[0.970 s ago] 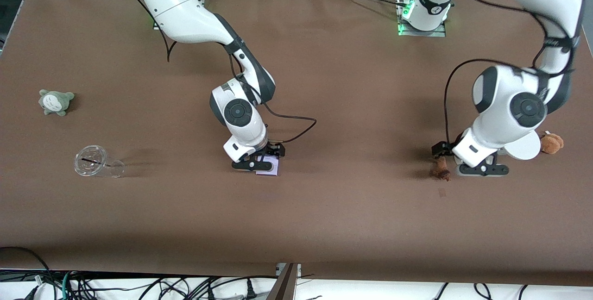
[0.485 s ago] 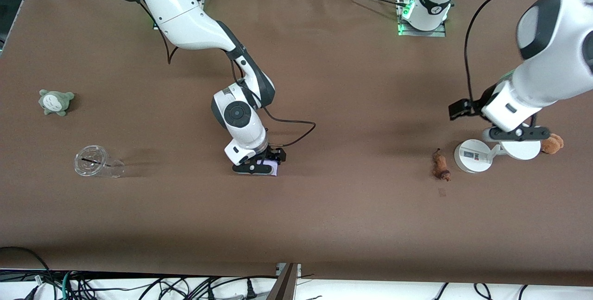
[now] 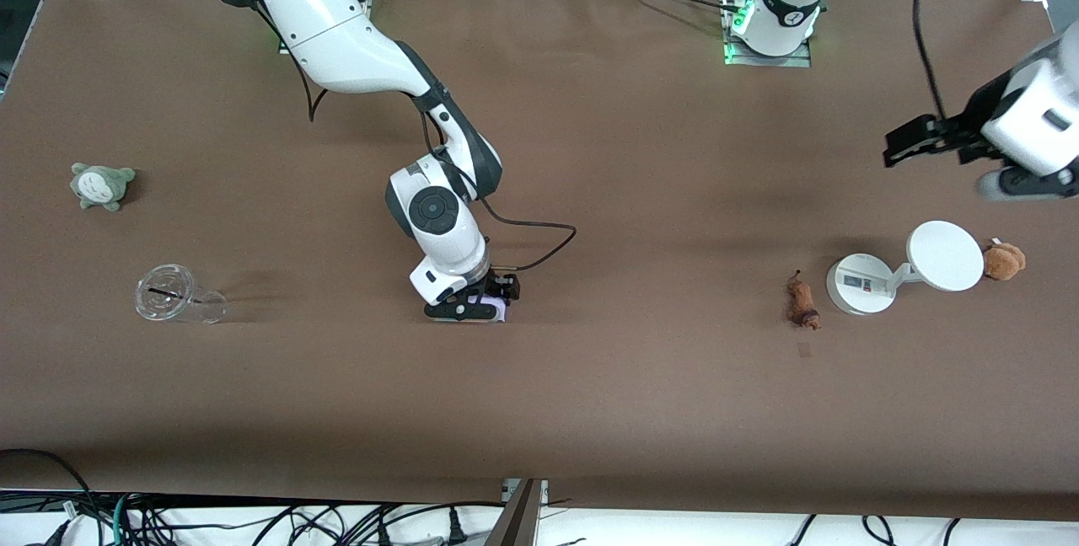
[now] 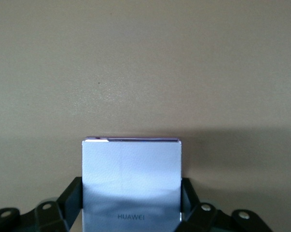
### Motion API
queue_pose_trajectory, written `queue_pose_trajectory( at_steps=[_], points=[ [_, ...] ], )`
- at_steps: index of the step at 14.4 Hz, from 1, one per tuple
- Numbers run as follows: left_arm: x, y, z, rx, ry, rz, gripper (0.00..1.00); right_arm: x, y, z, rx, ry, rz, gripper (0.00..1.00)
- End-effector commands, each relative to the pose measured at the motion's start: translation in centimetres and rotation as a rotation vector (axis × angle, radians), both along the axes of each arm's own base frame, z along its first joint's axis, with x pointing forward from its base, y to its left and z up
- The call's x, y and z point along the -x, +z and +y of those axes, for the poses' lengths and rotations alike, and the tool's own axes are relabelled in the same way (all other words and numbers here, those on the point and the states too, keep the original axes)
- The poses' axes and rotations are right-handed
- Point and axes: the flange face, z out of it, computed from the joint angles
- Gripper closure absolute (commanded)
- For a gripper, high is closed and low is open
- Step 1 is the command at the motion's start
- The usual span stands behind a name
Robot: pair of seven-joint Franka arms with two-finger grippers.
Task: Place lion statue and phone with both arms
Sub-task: 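Grasp the white phone with the right gripper while the left gripper withdraws, then carry the phone with the right gripper and lower it beside the glass cup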
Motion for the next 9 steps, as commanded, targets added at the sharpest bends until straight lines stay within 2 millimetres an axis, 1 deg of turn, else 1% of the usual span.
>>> queue_pose_trajectory(
  at_steps=[1,2,3,4,5,6,8,9],
  points=[
    [3.2,0.2,1.6,-0.003,0.024,0.011,0.00,-0.8,0.3,-0.5,0.034,0.005,-0.009,0.86],
    [3.7,-0.7,2.3,0.000,0.040,0.013,0.00,-0.9,2.0,-0.9,0.057,0.006,0.018,0.86],
    [3.9,-1.4,2.7,0.000,0.050,0.010,0.00,-1.5,4.2,-2.1,0.086,0.021,0.051,0.87],
    [3.9,-2.0,2.7,-0.001,0.052,0.010,0.00,-2.3,6.5,-3.6,0.098,0.033,0.079,0.87],
    [3.9,-2.1,2.7,-0.001,0.050,0.010,0.00,-2.6,9.0,-4.7,0.107,0.044,0.095,0.87],
    [3.8,-2.2,2.8,0.000,0.053,0.008,0.00,-2.8,11.6,-6.4,0.120,0.047,0.118,0.87],
    [3.4,-2.1,2.9,0.001,0.052,0.002,0.00,-3.0,15.4,-9.4,0.150,0.101,0.172,0.87],
    [3.3,-2.2,2.9,0.002,0.052,0.004,0.00,-3.0,16.5,-10.7,0.163,0.134,0.188,0.87]
  ],
)
